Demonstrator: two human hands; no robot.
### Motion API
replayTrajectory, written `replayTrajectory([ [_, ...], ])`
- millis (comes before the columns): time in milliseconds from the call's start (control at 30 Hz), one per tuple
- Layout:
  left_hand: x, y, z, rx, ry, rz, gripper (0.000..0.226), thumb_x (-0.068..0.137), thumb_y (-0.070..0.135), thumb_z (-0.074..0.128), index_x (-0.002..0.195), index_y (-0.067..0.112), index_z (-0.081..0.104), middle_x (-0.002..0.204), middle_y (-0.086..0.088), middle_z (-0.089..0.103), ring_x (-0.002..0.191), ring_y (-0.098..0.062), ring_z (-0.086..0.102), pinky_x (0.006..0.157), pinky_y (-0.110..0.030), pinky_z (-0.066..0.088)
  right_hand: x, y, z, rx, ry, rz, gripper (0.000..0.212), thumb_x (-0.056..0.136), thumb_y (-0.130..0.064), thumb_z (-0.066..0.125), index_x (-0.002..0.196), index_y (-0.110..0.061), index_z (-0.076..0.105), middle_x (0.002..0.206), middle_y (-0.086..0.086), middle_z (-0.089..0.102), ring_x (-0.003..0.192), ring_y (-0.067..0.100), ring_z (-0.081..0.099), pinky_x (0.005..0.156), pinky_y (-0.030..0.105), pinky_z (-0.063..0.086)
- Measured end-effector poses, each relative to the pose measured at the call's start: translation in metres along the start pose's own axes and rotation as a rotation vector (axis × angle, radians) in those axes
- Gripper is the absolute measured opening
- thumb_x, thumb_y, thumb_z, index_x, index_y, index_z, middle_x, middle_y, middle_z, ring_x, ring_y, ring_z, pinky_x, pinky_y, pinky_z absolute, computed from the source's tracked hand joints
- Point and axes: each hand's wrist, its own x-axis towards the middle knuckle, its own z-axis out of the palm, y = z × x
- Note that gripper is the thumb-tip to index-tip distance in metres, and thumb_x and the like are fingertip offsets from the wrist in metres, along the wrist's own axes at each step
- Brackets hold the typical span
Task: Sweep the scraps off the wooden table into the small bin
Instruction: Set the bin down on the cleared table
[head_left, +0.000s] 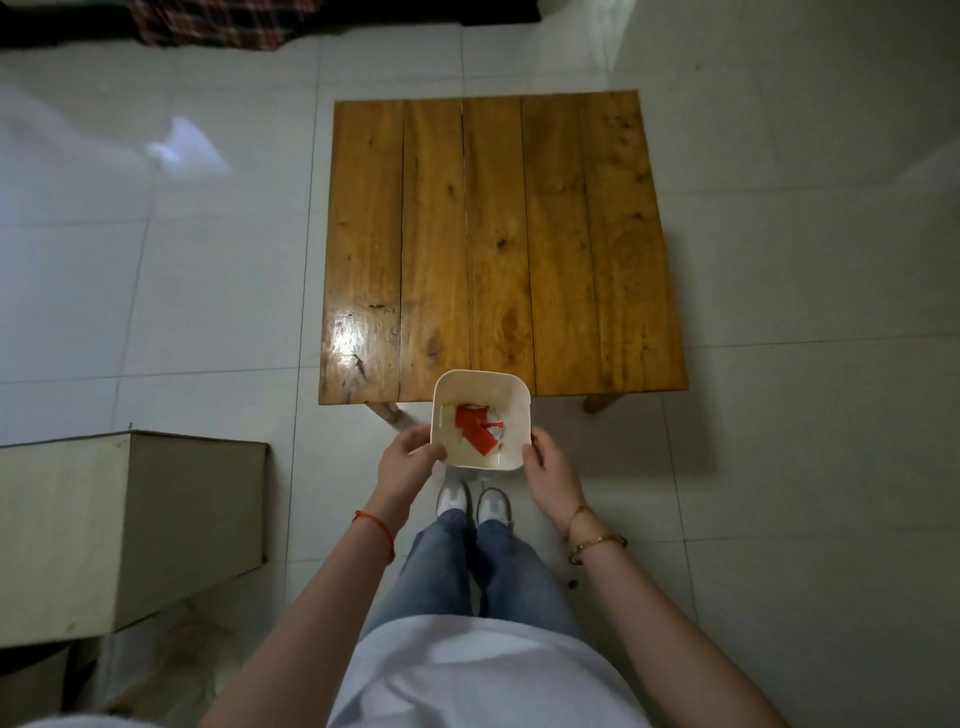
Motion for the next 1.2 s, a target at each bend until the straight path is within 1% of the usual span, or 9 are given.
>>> replayTrajectory([
  [133, -0.007, 0.025, -0.002, 0.164, -0.016, 0.117, 0.037, 0.085, 0.020, 0.064, 0.121, 0.014, 0.063, 0.118, -0.005, 0.065, 0.103, -0.019, 0.059, 0.089, -0.033, 0.049, 0.002, -0.015, -0.008, 0.006, 0.015, -0.024, 0.028, 0.099, -0.021, 0.039, 0.123, -0.019, 0.054, 0.097, -0.003, 0.065, 0.084, 0.012, 0.061, 0.067, 0.027, 0.050],
  [233, -0.002, 0.046, -0.005, 0.267, -0.017, 0.189, 0.039, 0.087, 0.025, 0.063, 0.124, 0.015, 0.063, 0.122, -0.006, 0.066, 0.114, -0.024, 0.059, 0.099, -0.041, 0.048, 0.015, -0.030, -0.012, 0.023, 0.033, -0.043, 0.027, 0.099, -0.020, 0.040, 0.121, -0.019, 0.055, 0.095, -0.005, 0.064, 0.088, 0.017, 0.061, 0.075, 0.033, 0.052],
  [367, 0.018, 0.081, -0.009, 0.305, -0.025, 0.237, 0.039, 0.088, 0.024, 0.063, 0.125, 0.014, 0.060, 0.123, -0.007, 0.065, 0.115, -0.025, 0.059, 0.101, -0.048, 0.049, 0.047, -0.062, -0.017, 0.000, 0.058, -0.060, 0.028, 0.100, -0.019, 0.040, 0.124, -0.016, 0.053, 0.095, -0.007, 0.061, 0.084, 0.005, 0.057, 0.064, 0.017, 0.043],
  [600, 0.080, 0.152, -0.025, 0.378, -0.049, 0.302, 0.043, 0.087, 0.028, 0.062, 0.128, 0.017, 0.057, 0.125, -0.004, 0.064, 0.118, -0.024, 0.058, 0.099, -0.049, 0.050, 0.126, -0.128, -0.021, -0.121, 0.073, -0.097, 0.031, 0.101, -0.025, 0.040, 0.130, -0.021, 0.049, 0.084, -0.002, 0.065, 0.062, 0.012, 0.055, 0.049, 0.021, 0.043],
  [767, 0.134, 0.203, -0.038, 0.429, -0.087, 0.304, 0.049, 0.087, 0.034, 0.063, 0.132, 0.017, 0.055, 0.130, -0.005, 0.062, 0.121, -0.025, 0.057, 0.099, -0.047, 0.050, 0.189, -0.166, -0.017, -0.121, 0.069, -0.075, 0.035, 0.100, -0.026, 0.041, 0.134, -0.021, 0.046, 0.086, -0.013, 0.060, 0.078, 0.015, 0.063, 0.068, 0.030, 0.057],
  [867, 0.165, 0.224, -0.040, 0.404, -0.120, 0.283, 0.048, 0.087, 0.031, 0.063, 0.132, 0.018, 0.054, 0.132, -0.005, 0.061, 0.122, -0.026, 0.057, 0.098, -0.046, 0.050, 0.222, -0.178, -0.014, -0.100, 0.053, -0.058, 0.037, 0.100, -0.025, 0.043, 0.136, -0.019, 0.045, 0.089, -0.018, 0.056, 0.084, 0.008, 0.060, 0.072, 0.023, 0.054],
  [967, 0.194, 0.237, -0.041, 0.374, -0.155, 0.235, 0.048, 0.088, 0.027, 0.063, 0.134, 0.017, 0.053, 0.133, -0.004, 0.059, 0.120, -0.026, 0.057, 0.092, -0.040, 0.051, 0.250, -0.185, -0.011, -0.088, 0.055, -0.022, 0.039, 0.099, -0.023, 0.045, 0.137, -0.019, 0.044, 0.098, -0.012, 0.058, 0.098, 0.016, 0.063, 0.069, 0.016, 0.049],
  [1067, 0.216, 0.243, -0.039, 0.337, -0.172, 0.195, 0.050, 0.088, 0.024, 0.062, 0.137, 0.016, 0.051, 0.136, -0.006, 0.057, 0.116, -0.022, 0.055, 0.087, -0.033, 0.048, 0.271, -0.186, -0.006, -0.083, 0.049, 0.011, 0.040, 0.098, -0.023, 0.047, 0.137, -0.020, 0.044, 0.103, -0.010, 0.058, 0.098, 0.016, 0.061, 0.068, 0.014, 0.045],
  [1200, 0.238, 0.244, -0.035, 0.306, -0.188, 0.144, 0.049, 0.091, 0.021, 0.061, 0.138, 0.015, 0.051, 0.139, -0.007, 0.054, 0.124, -0.026, 0.052, 0.094, -0.037, 0.047, 0.294, -0.184, -0.002, -0.101, 0.030, 0.034, 0.041, 0.097, -0.025, 0.047, 0.138, -0.021, 0.043, 0.112, -0.007, 0.059, 0.089, 0.009, 0.057, 0.082, 0.029, 0.053],
])
